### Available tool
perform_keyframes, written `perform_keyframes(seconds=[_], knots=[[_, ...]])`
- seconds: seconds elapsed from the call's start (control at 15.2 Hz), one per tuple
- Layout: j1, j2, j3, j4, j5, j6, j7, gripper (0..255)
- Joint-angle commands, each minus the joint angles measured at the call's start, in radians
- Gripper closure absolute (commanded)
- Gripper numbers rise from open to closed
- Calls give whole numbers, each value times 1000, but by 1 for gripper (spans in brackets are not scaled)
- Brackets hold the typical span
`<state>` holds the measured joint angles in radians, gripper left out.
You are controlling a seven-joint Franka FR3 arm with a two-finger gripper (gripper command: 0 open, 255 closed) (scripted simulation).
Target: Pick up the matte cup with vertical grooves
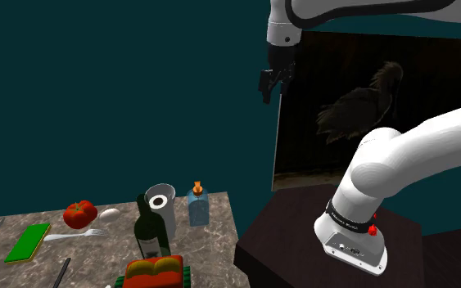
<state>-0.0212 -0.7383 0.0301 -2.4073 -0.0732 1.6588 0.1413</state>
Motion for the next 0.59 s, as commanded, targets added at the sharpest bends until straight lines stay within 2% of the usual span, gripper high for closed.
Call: perform_keyframes(seconds=[0.0,0.53], knots=[[0,0,0,0,0,0,0,0],[33,200,111,-27,42,210,141,0]])
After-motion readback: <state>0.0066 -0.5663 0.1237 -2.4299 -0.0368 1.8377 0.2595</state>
